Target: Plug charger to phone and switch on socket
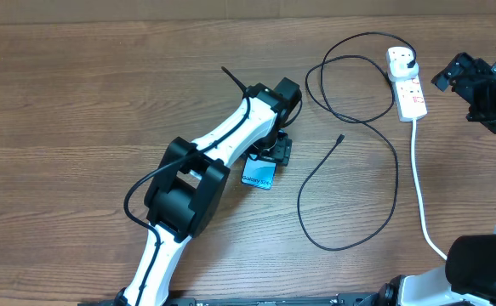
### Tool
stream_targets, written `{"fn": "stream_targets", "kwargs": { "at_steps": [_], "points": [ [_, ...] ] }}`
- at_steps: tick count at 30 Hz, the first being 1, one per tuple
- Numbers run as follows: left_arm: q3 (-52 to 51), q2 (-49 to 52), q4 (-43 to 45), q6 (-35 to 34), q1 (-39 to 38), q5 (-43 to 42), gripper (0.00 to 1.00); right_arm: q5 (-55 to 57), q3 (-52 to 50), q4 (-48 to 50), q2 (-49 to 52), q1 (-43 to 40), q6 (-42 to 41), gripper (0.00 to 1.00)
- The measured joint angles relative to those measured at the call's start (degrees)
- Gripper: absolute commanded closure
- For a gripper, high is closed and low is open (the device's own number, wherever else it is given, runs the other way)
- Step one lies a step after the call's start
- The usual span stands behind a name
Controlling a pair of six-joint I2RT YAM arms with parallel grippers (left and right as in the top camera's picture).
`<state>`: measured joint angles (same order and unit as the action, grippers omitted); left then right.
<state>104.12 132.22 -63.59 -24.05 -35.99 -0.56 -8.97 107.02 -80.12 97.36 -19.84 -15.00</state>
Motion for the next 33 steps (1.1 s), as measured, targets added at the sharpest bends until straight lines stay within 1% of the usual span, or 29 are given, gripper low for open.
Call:
{"fn": "stream_targets", "kwargs": {
  "at_steps": [2, 3, 5, 7, 11, 15, 17, 26, 30, 33],
  "points": [
    [0.00, 0.00, 0.15, 0.00, -0.04, -0.24, 0.26, 0.00, 0.00, -0.02, 0.00, 0.00, 0.02, 0.00],
    [0.00, 0.00, 0.15, 0.00, -0.07, -0.17, 0.25, 0.00, 0.00, 0.00, 0.00, 0.00, 0.04, 0.00],
    [0.00, 0.00, 0.15, -0.02, -0.11, -0.17, 0.16, 0.02, 0.00, 0.00, 0.00, 0.00, 0.02, 0.00],
    [0.00, 0.00, 0.02, -0.09, -0.11, 0.11, 0.15, 0.02, 0.00, 0.02, 0.00, 0.00, 0.00, 0.00],
    [-0.02, 0.00, -0.02, 0.00, -0.02, 0.11, 0.17, 0.00, 0.00, 0.00, 0.00, 0.00, 0.02, 0.00],
    [-0.02, 0.00, 0.04, 0.00, -0.04, -0.09, 0.23, 0.00, 0.00, -0.02, 0.00, 0.00, 0.00, 0.00],
    [-0.02, 0.00, 0.15, 0.00, -0.04, -0.24, 0.25, 0.00, 0.00, 0.00, 0.00, 0.00, 0.00, 0.00],
    [-0.02, 0.00, -0.13, -0.02, -0.04, -0.74, 0.28, 0.00, 0.00, 0.00, 0.00, 0.00, 0.00, 0.00],
    [0.52, 0.07, -2.32, -0.24, 0.02, -0.94, 0.30, 0.00, 0.00, 0.00, 0.00, 0.00, 0.00, 0.00],
    [1.79, 0.57, -5.55, -0.26, 0.22, -1.62, 0.30, 0.00, 0.00, 0.00, 0.00, 0.00, -0.02, 0.00]
  ]
}}
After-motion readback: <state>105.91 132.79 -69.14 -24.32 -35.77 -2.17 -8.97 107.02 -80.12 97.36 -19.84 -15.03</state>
